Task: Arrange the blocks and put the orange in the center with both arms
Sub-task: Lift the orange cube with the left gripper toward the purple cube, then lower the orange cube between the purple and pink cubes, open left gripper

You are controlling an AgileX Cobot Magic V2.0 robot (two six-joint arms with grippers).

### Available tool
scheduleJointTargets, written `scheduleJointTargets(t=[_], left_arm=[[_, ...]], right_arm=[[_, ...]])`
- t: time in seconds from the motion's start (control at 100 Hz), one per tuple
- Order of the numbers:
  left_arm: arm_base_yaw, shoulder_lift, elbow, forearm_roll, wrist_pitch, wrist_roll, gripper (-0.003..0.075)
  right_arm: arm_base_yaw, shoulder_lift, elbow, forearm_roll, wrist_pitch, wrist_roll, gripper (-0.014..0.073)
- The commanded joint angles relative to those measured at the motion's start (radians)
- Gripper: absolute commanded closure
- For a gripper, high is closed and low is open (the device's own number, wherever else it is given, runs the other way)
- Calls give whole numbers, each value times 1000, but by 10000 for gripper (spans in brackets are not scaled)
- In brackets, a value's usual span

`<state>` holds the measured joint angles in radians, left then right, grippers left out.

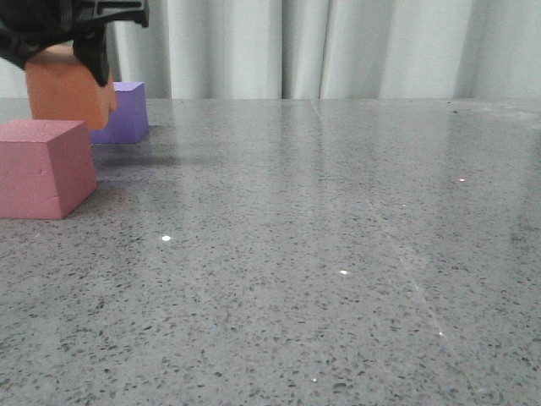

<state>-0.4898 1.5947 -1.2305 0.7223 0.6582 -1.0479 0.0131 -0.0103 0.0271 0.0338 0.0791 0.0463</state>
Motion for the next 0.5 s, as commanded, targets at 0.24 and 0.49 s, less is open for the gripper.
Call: scheduleJointTargets(t=[0.24,0.49], left_arm=[[33,-48,66,-19,-185,-2,647],[33,-34,76,-24,-181,0,647]], right_arm=[[-6,12,-13,5,-79,-7,662],[-6,12,-13,5,-79,-7,662]])
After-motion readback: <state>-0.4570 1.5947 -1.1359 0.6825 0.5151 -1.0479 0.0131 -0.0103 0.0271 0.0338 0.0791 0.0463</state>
